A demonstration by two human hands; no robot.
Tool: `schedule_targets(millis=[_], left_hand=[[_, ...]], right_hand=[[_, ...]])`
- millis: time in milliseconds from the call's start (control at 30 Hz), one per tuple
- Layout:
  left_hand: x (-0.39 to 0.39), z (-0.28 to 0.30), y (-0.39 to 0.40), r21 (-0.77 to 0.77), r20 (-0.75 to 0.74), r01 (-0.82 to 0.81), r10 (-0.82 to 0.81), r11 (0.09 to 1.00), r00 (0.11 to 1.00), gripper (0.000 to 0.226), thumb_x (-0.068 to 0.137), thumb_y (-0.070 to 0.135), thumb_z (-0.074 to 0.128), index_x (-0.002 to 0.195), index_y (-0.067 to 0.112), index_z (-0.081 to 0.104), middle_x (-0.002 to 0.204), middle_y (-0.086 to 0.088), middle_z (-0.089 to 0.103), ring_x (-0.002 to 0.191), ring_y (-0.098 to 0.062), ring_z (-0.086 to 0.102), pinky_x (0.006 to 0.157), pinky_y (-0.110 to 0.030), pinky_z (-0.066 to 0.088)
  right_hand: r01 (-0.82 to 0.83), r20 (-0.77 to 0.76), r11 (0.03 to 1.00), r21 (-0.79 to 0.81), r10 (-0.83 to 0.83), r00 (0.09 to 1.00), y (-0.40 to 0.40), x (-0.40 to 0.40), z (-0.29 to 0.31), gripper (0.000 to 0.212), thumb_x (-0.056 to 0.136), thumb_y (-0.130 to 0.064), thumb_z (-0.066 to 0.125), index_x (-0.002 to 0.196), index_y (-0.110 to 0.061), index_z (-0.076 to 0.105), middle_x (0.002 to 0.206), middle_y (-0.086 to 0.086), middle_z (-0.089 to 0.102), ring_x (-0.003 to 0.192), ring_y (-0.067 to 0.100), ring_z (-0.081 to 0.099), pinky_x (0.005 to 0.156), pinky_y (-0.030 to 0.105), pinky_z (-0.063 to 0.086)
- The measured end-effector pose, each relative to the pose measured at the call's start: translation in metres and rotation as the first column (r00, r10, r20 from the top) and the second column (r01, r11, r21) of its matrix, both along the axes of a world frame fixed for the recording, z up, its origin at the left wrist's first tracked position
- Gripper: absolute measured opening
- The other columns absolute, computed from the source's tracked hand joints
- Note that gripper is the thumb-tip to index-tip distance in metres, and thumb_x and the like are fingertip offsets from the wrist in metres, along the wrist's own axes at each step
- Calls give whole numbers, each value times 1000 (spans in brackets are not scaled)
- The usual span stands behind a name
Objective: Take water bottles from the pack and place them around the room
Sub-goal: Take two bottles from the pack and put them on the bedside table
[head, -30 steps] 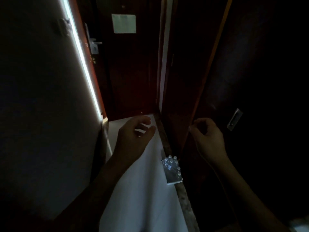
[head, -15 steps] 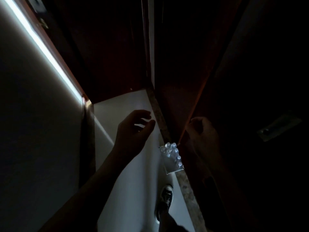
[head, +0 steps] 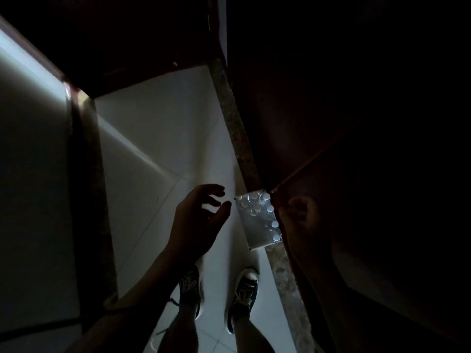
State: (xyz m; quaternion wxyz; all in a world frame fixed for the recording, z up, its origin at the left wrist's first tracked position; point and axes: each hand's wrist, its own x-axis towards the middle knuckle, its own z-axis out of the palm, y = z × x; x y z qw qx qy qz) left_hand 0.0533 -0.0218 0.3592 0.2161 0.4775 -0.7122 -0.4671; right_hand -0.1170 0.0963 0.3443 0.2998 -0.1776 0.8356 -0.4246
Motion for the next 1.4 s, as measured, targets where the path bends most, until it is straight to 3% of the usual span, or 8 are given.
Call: schedule_targets(millis=[167,333,500,600,733,1067,1300,1400], left_hand=[[-22,-170,-24,121,136,88,-105,989,985,31,79,32,74,109,30,63,104,24,62,96,6,61,70,-17,55],[-45,-352,-38,148,311,258,-293,955,904,51,81,43,71,128,30,55,118,17,58,106,-8,61,87,-34,55],[-66,-510,-37,94,358,455,-457,885,814,74,80,39,74,143,20,41,143,0,53,124,-19,54,95,-34,50],[-73,-579,-36,7,379,507,-471,862,797,85,78,35,77,148,14,35,150,-5,45,130,-24,51,95,-36,51],[-81,-631,-47,-58,345,515,-467,855,814,75,76,31,77,141,24,40,135,-3,59,107,-28,60,80,-27,47],[-85,-593,-65,-163,200,424,-390,891,899,63,63,36,86,118,20,61,100,3,72,88,-22,64,71,-33,50],[-76,-415,-94,-234,87,377,-367,896,926,62,64,45,83,116,18,63,97,24,56,83,-10,57,69,-17,45],[-77,-317,-112,-203,-17,302,-311,932,950,57,65,52,77,116,33,60,97,27,62,89,-10,65,73,-20,50]], right_hand=[[57,70,995,87,-63,996,-9,-1,-180,41,83,-21,74,119,-18,55,115,5,62,99,16,62,72,24,50],[43,76,986,159,-55,996,-16,6,-359,57,81,-23,73,132,-25,46,130,-3,55,117,19,57,94,46,53],[58,-3,991,117,-58,998,-36,8,-484,69,82,-19,73,141,-30,39,137,-14,45,119,-8,42,90,6,35],[98,-48,993,69,-95,994,-38,9,-538,78,78,-20,72,144,-38,33,146,-15,42,133,-1,39,108,30,40],[186,-110,979,80,-177,978,-39,10,-589,73,78,-18,74,138,-42,40,137,-14,56,125,10,54,101,44,49],[156,-166,981,117,-135,977,-47,11,-571,57,67,-36,85,115,-34,54,100,-17,69,92,8,67,78,29,54],[86,77,995,-52,-82,994,-69,-3,-401,57,73,-17,85,109,-43,50,97,-27,58,89,-26,55,73,3,46],[31,204,993,-113,-8,979,-92,-15,-311,55,70,-34,85,109,-45,49,102,-23,60,87,-26,56,72,-2,41]])
